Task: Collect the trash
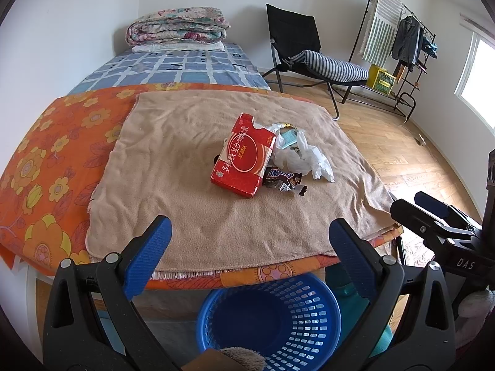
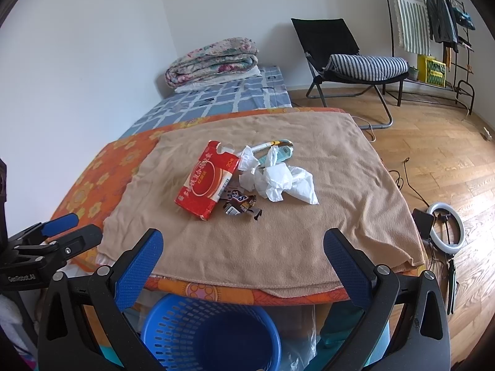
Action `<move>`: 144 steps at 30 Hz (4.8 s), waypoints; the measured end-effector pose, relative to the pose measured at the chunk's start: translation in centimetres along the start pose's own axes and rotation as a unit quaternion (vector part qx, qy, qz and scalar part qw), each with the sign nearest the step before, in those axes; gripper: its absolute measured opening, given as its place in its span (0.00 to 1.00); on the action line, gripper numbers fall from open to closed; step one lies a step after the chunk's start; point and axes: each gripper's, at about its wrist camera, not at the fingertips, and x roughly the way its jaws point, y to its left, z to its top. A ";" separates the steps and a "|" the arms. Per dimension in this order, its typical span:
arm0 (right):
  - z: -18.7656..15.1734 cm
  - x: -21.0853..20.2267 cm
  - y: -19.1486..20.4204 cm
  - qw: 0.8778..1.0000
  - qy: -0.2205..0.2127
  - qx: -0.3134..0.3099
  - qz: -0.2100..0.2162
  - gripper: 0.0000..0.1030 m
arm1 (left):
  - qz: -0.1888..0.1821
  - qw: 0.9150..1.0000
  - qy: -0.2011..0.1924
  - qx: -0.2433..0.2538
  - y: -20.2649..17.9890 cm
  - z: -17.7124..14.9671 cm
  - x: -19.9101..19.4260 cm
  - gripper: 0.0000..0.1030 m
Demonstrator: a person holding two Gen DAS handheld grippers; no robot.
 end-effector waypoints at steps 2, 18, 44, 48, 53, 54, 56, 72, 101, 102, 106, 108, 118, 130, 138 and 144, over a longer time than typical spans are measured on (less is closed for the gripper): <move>0.0 0.0 -0.1 1.000 0.002 0.001 0.000 1.00 | 0.000 1.000 0.000 0.000 0.0 0.0 0.0 1.00; 0.0 0.1 -0.2 1.000 0.006 0.002 0.002 1.00 | 0.000 1.000 0.001 0.000 0.1 0.0 0.0 1.00; -0.3 1.3 -2.9 0.999 0.027 0.022 -0.016 1.00 | -0.004 0.999 0.043 -0.008 1.6 -1.3 1.8 1.00; -0.1 1.9 -4.5 0.999 0.027 0.024 -0.021 1.00 | -0.007 0.998 0.066 -0.002 1.5 -1.2 2.9 1.00; 0.5 2.8 -6.2 0.999 0.027 0.029 -0.029 1.00 | -0.017 0.996 0.082 0.024 0.2 0.5 4.6 1.00; 0.7 3.0 -6.6 0.999 0.027 0.029 -0.030 1.00 | -0.015 0.996 0.081 0.032 0.0 0.8 5.0 1.00; 1.1 3.2 -7.2 0.999 0.027 0.031 -0.029 1.00 | -0.014 0.996 0.087 0.034 -0.2 1.6 6.3 1.00; 4.4 8.8 -9.6 0.995 0.073 0.062 0.004 1.00 | 0.017 0.992 0.122 0.034 0.6 6.7 16.7 1.00; 7.5 20.0 -7.7 0.989 0.132 0.064 0.014 1.00 | 0.055 0.982 0.158 0.082 -0.8 8.5 24.7 1.00; 7.4 20.3 -7.7 0.989 0.135 0.066 0.013 1.00 | 0.054 0.983 0.158 0.082 -0.7 8.4 24.7 1.00; 7.1 21.5 -7.8 0.987 0.148 0.068 0.012 0.94 | 0.049 0.982 0.163 0.076 -0.3 8.2 25.0 0.91; 7.0 22.0 -7.6 0.986 0.153 0.064 0.012 0.90 | 0.046 0.983 0.160 0.072 -0.3 8.2 25.0 0.91; 6.7 21.8 -7.8 0.985 0.160 0.061 0.022 0.45 | 0.030 0.987 0.148 0.057 0.1 8.5 23.9 0.91; 7.0 19.2 -8.5 0.989 0.132 0.064 0.019 0.42 | 0.024 0.989 0.138 0.056 0.9 8.6 22.4 0.90; 7.0 17.5 -8.7 0.990 0.123 0.063 0.024 0.42 | 0.016 0.990 0.125 0.064 0.2 8.6 21.9 0.89; 7.0 15.8 -8.5 0.992 0.111 0.058 0.034 0.42 | 0.000 0.992 0.111 0.053 0.4 8.7 19.5 0.89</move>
